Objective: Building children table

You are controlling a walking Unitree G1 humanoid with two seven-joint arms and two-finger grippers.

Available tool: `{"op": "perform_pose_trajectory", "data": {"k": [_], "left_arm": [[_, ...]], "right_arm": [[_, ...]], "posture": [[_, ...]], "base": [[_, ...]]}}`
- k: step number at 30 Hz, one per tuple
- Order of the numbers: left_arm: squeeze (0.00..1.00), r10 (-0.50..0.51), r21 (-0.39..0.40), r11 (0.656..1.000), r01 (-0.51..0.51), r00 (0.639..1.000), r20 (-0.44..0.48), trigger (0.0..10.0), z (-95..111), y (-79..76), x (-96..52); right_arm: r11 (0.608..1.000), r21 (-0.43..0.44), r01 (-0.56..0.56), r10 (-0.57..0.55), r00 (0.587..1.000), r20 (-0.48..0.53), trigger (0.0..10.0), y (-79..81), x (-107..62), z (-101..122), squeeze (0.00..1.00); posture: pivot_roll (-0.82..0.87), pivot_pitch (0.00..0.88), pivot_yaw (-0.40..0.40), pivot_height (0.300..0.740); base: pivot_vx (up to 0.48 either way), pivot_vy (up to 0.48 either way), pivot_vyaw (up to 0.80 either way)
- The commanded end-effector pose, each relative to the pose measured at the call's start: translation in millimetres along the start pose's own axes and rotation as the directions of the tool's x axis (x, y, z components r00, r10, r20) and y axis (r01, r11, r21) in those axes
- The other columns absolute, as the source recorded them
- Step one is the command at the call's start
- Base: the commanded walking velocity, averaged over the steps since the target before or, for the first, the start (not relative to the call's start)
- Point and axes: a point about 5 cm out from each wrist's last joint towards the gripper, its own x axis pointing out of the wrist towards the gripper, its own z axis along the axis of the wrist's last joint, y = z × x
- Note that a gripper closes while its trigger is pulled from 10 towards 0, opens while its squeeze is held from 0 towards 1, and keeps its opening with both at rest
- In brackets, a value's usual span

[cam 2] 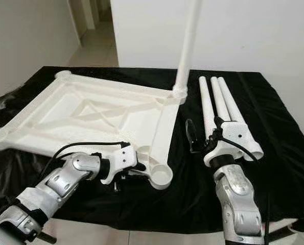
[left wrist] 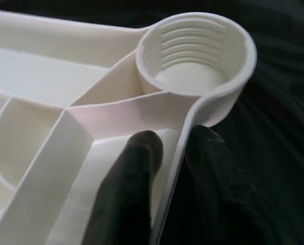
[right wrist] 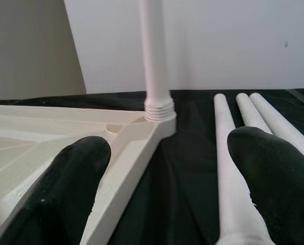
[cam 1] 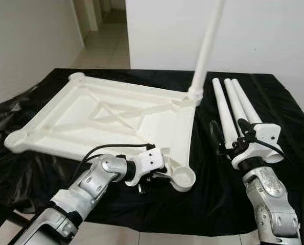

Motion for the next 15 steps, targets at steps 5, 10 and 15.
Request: {"op": "perform_pose_trajectory", "data": {"k": [5,10,15], "left_arm": [[0.00,0.082,-0.020,0.996,-0.083,0.996,-0.017,0.0,-6,12.0,-9.1],[0.00,0.100,-0.012,0.995,-0.100,0.995,0.025,5.5,4,12.7,-1.2],[0.00,0.102,0.000,0.995,-0.102,0.993,0.066,2.0,14,8.0,10.9]], "right_arm": [[1.000,0.003,0.005,-0.005,1.000,-0.011,10.0,-0.3,-2.5,-1,0.00],[1.000,0.009,0.006,-0.006,1.000,-0.014,10.0,1.3,-1.3,-2,0.00],[1.000,0.013,0.006,-0.006,1.000,-0.016,10.0,3.6,0.4,-3,0.00]], "posture": [[-0.10,0.079,0.069,0.740],[-0.09,0.086,0.065,0.740],[-0.08,0.092,0.064,0.740]], "base": [[0.000,0.000,0.00],[0.000,0.000,0.00],[0.000,0.000,0.00]]}}
